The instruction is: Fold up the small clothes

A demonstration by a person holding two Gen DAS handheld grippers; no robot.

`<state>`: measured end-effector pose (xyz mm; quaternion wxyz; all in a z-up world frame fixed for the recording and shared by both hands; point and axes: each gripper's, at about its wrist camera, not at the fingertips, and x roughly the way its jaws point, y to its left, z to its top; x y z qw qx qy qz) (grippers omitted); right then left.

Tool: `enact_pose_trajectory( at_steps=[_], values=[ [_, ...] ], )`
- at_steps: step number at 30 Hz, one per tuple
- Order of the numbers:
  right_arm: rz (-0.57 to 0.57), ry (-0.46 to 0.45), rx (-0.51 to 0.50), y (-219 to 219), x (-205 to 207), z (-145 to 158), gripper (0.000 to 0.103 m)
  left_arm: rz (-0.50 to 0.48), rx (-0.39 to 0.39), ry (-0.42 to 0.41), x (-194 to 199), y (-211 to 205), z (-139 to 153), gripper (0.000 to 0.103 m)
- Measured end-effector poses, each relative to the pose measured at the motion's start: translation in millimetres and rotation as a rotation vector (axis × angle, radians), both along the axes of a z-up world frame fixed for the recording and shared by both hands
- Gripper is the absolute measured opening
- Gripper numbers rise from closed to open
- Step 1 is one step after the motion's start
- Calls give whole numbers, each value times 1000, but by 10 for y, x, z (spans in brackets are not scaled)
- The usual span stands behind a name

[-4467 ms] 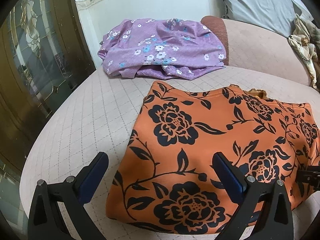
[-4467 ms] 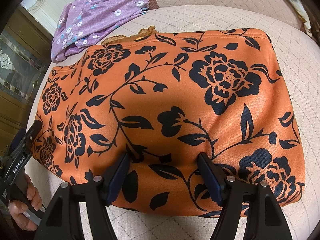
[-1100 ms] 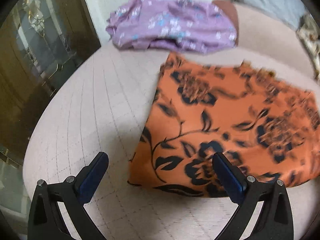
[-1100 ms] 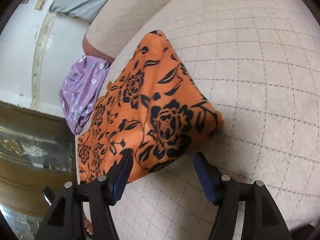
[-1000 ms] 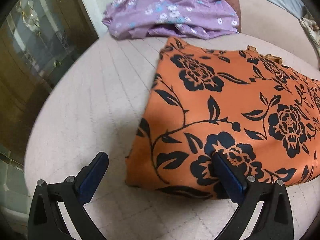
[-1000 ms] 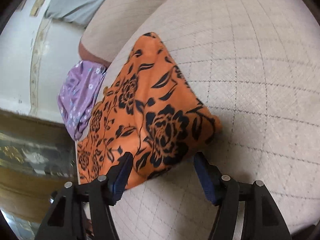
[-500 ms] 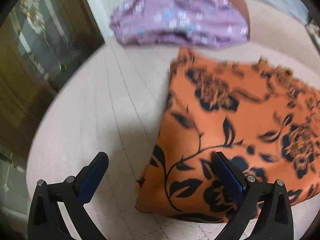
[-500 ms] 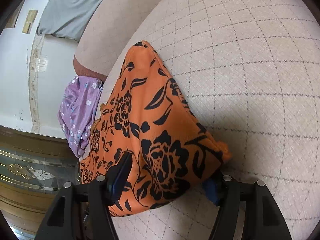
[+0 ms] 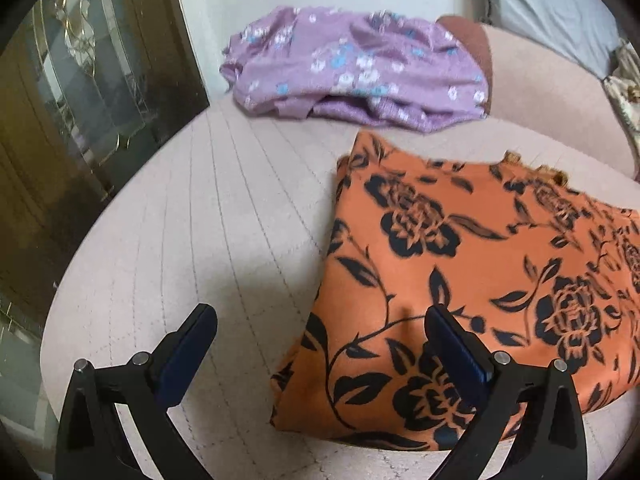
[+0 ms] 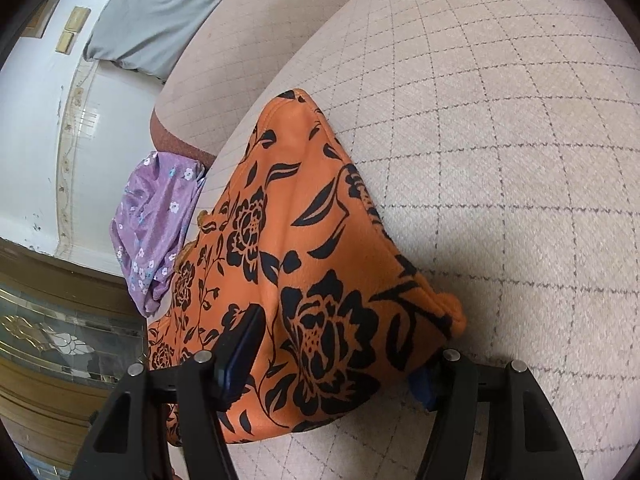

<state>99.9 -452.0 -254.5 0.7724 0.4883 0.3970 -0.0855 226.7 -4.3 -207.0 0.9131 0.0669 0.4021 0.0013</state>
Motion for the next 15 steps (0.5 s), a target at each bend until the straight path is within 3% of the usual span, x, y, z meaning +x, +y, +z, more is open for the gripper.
enact_pose_trajectory(
  at_steps=[8,15],
  values=[
    [-1,2,0,11,4,2,68,-22,-29,-70,-63,-17,158,103],
    [1,4,-1,13,20,-2,70,-28,-37,-72,-42,-36,158,103]
  ],
)
